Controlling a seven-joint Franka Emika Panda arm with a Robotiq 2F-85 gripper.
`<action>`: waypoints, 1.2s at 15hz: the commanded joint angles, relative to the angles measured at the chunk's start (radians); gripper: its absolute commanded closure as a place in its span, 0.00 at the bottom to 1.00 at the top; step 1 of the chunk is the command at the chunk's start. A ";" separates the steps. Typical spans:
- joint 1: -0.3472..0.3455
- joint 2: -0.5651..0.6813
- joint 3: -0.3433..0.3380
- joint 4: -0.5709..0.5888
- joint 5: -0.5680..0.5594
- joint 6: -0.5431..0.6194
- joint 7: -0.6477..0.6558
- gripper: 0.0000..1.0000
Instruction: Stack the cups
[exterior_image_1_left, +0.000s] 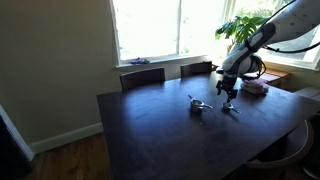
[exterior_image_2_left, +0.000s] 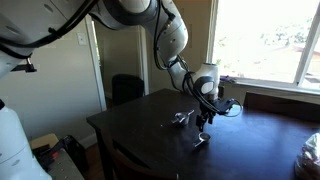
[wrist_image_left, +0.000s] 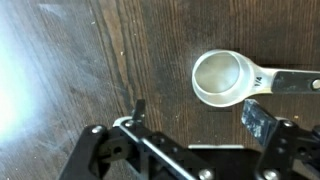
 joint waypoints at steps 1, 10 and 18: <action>0.004 0.032 -0.004 0.045 -0.010 -0.010 0.009 0.07; -0.001 0.096 -0.012 0.106 -0.020 -0.015 0.001 0.21; -0.007 0.122 0.001 0.122 -0.017 -0.036 -0.012 0.74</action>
